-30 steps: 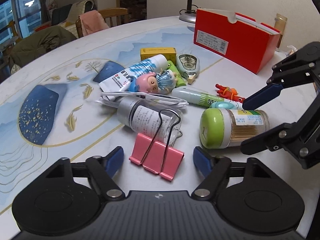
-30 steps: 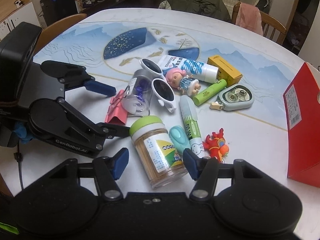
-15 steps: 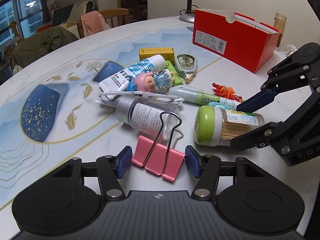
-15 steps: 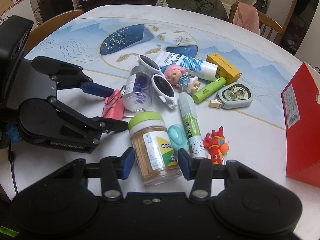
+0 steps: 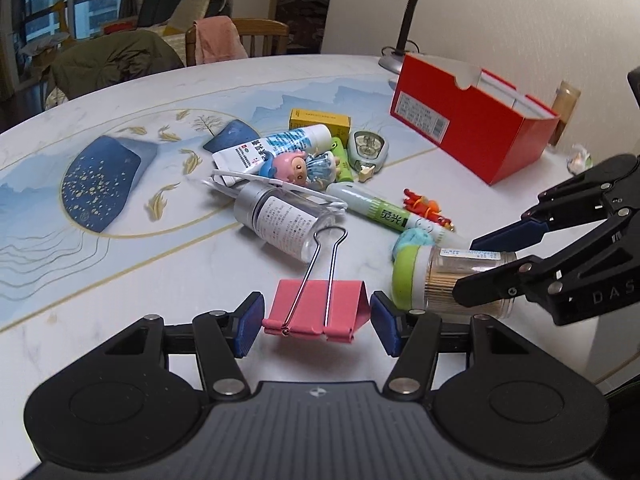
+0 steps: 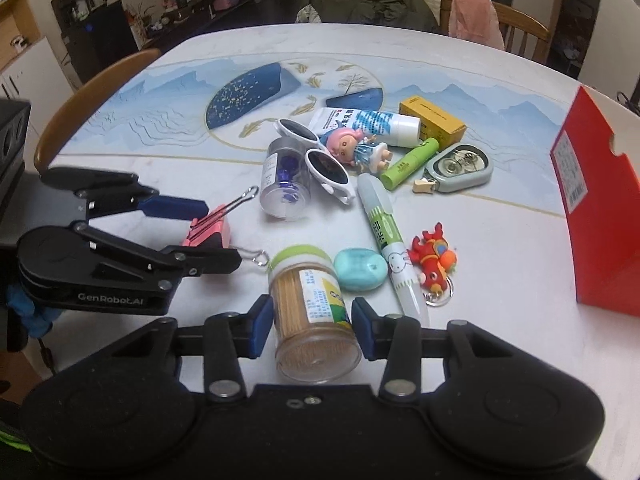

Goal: Organize rigid objects
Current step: 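Lift the pink clip with the left tool while the right tool lifts the toothpick jar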

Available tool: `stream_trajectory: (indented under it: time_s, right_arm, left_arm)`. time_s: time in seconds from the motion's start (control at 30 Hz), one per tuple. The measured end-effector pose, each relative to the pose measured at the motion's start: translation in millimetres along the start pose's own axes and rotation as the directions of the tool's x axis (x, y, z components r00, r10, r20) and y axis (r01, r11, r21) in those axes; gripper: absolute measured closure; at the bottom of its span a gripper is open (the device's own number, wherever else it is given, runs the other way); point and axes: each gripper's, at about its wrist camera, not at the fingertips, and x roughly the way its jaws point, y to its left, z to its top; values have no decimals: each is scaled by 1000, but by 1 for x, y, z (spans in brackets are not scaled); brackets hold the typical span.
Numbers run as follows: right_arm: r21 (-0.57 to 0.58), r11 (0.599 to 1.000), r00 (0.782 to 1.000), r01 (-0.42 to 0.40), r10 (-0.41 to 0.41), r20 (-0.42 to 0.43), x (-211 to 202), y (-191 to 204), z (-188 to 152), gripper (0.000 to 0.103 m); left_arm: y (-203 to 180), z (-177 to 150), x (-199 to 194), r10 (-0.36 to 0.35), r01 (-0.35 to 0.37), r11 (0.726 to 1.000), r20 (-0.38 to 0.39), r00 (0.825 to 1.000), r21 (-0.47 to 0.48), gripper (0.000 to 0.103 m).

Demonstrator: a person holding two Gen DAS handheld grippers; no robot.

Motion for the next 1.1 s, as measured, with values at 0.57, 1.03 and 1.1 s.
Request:
stream_trajectory:
  time_s: [0.57, 1.03, 1.1]
  right_arm:
    - [85, 996, 997, -39, 32, 75, -34, -20, -7, 103]
    - [145, 984, 984, -102, 121, -128, -14, -23, -22, 21]
    - [160, 982, 968, -101, 134, -210, 0, -24, -29, 28]
  left_arm:
    - [-17, -2, -26, -2, 3, 999, 33, 999, -39, 46]
    - [-18, -2, -28, 4, -2, 998, 40, 999, -55, 46]
    - [-18, -2, -29, 7, -5, 998, 43, 999, -58, 46]
